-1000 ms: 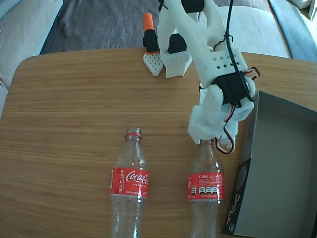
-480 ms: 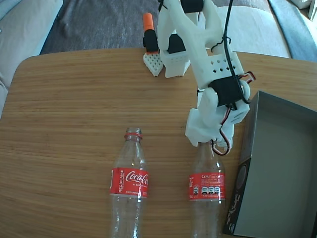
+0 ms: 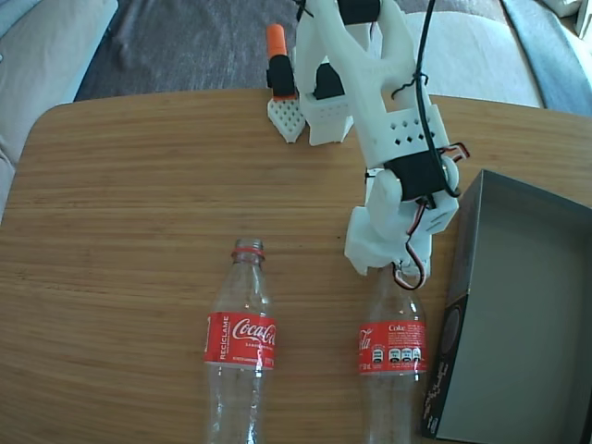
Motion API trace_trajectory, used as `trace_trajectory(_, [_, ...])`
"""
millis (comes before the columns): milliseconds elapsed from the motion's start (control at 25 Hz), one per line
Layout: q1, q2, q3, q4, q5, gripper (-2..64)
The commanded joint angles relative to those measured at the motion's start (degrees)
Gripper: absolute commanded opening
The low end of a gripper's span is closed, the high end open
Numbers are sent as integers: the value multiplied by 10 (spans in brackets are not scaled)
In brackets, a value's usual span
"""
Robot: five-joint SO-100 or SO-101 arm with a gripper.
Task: Grasp the bottles and put them in the box.
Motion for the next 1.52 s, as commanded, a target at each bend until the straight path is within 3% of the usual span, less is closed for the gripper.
trace_trajectory(0, [4, 19, -11, -7, 2, 341])
trace_trajectory(360, [2, 18, 36, -41, 3, 341])
trace_trajectory(640, [4, 18, 40, -39, 3, 338])
trace_trajectory(720, [4, 18, 40, -35, 3, 300])
trace_trajectory(880, [2, 18, 40, -40, 2, 145])
trace_trajectory(1000, [1, 18, 40, -40, 2, 66])
trace_trajectory(1360, [19, 19, 19, -32, 2, -3])
trace_trajectory(1480, [40, 19, -7, -3, 4, -4])
